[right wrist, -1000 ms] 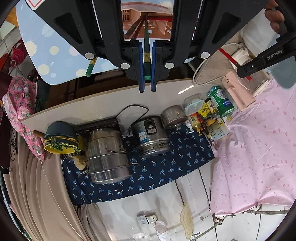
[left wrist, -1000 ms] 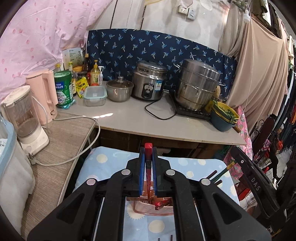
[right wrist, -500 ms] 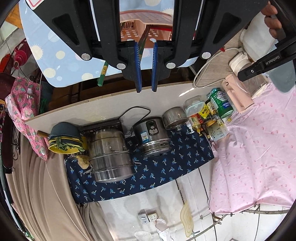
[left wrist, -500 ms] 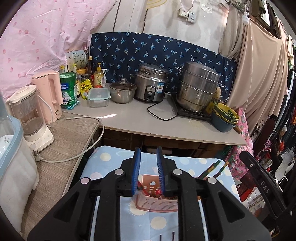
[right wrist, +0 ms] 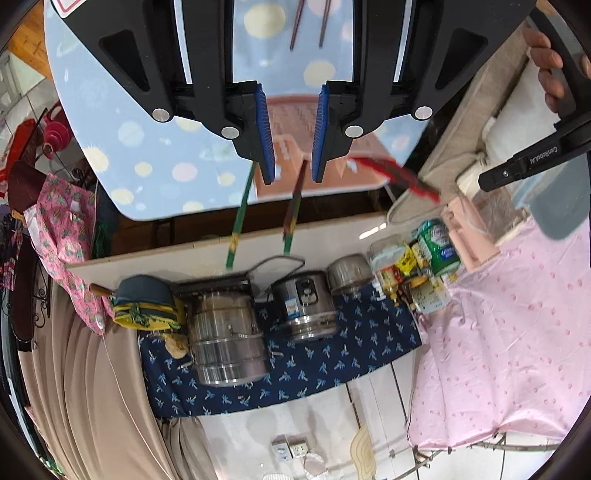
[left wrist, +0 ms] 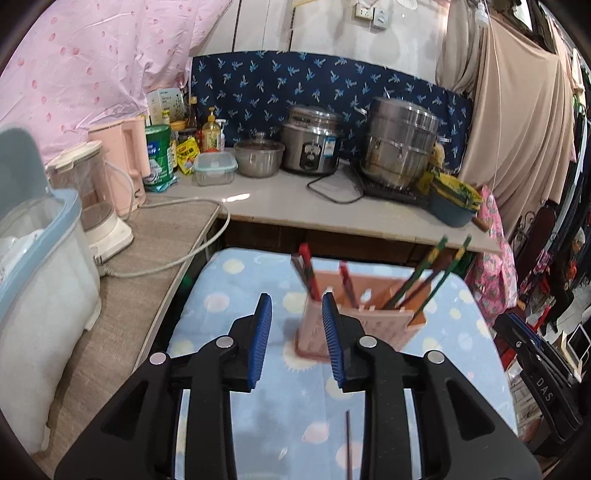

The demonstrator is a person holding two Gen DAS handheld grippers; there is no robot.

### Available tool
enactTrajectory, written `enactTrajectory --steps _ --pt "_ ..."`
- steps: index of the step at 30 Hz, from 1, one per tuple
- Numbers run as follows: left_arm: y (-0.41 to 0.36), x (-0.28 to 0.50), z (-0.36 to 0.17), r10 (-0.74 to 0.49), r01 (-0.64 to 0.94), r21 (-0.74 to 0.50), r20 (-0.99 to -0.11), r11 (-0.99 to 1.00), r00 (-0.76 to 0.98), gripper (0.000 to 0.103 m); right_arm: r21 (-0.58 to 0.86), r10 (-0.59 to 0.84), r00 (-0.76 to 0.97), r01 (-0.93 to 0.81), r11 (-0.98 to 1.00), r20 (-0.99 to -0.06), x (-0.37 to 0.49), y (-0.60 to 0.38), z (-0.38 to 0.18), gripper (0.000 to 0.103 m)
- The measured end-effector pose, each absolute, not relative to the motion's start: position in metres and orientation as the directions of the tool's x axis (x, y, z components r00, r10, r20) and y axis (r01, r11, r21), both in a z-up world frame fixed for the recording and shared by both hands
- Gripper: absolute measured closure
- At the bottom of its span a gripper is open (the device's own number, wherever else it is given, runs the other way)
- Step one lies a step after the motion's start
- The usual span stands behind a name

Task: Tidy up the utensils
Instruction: 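Withdraw both open tools back over the last two chopsticks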

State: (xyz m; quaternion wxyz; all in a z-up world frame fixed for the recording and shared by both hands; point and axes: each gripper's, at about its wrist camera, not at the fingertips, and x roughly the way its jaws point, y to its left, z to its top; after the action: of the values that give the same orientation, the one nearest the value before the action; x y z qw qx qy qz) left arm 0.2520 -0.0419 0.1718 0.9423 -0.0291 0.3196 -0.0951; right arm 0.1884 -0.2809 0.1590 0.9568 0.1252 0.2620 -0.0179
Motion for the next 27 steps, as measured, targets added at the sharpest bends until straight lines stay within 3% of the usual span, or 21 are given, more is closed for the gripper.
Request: enactTrajectory --steps 19,27 --pt "-0.033 0.156 0.025 -0.181 0.162 -0.109 -0.817 0.981 0.548 0.074 0.168 0.070 0.680 0.079 0.983 -0.729 0.071 -0.223 0.024 0.082" --pt "-0.032 0.130 -0.012 -0.158 0.169 -0.085 -0.860 0.982 0.486 0.074 0.196 0.112 0.612 0.071 0.978 -0.783 0.045 -0.211 -0.015 0.082"
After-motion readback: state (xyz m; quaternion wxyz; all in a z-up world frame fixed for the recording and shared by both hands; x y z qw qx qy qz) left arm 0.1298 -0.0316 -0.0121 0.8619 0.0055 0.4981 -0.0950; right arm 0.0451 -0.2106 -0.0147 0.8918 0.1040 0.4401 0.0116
